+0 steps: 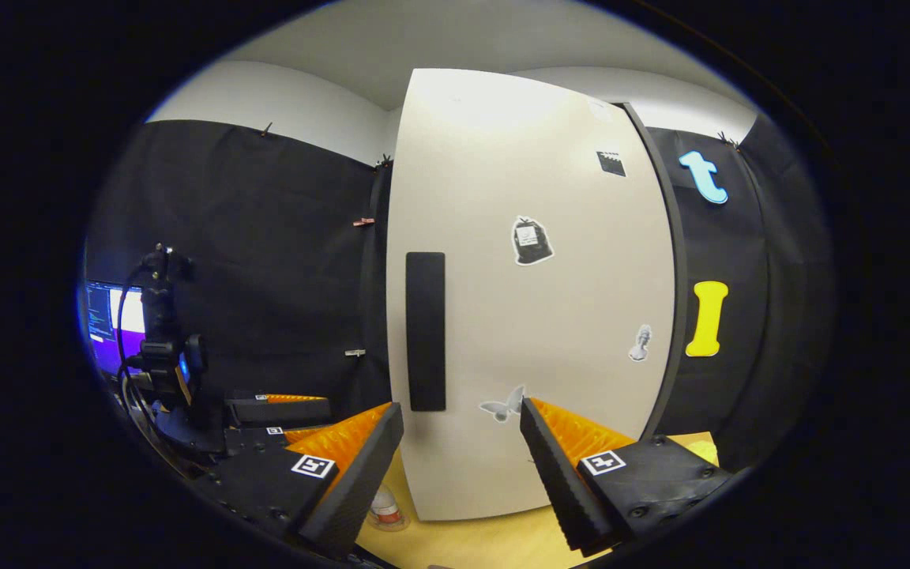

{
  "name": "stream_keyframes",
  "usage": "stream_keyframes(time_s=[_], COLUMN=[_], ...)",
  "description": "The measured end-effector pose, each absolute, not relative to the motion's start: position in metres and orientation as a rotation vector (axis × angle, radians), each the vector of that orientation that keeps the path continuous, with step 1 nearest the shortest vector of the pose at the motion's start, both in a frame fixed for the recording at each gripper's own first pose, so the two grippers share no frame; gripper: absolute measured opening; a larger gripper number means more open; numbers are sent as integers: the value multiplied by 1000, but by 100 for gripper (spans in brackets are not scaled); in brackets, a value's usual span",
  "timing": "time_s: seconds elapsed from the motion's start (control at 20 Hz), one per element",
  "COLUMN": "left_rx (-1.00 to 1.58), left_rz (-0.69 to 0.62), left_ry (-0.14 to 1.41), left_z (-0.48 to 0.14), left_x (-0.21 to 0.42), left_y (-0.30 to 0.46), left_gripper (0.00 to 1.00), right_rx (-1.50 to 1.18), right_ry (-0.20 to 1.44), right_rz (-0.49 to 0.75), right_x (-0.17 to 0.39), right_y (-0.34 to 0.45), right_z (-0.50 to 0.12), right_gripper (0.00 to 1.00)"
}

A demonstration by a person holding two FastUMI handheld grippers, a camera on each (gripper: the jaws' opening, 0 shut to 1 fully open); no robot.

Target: Open the cabinet door with the right hand, grasp the bottle in the cabinet with the left hand and place it on the coaster, then close the cabinet door with the right hand.

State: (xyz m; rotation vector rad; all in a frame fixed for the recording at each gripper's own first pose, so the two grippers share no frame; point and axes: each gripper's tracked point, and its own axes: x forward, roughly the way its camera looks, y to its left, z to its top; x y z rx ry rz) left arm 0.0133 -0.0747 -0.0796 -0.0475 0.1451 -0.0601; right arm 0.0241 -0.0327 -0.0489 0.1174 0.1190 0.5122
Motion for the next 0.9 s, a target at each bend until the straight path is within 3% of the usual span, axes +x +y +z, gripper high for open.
stream_keyframes(time_s=[0.3,0.4,0.9], left_rx=[-38,-58,-30], left_rz=[-94,-118,-68], left_ry=[125,114,52], left_z=[-70,-66,-29], left_x=[19,22,41], left_y=[-100,-114,-130], left_gripper=[90,87,90], right_rx=[19,51,116], right_ry=[63,27,45], right_rz=[255,201,156], right_x=[40,44,38], right_y=[-88,-92,-96], right_z=[-50,-45,-50], right_gripper=[97,97,96])
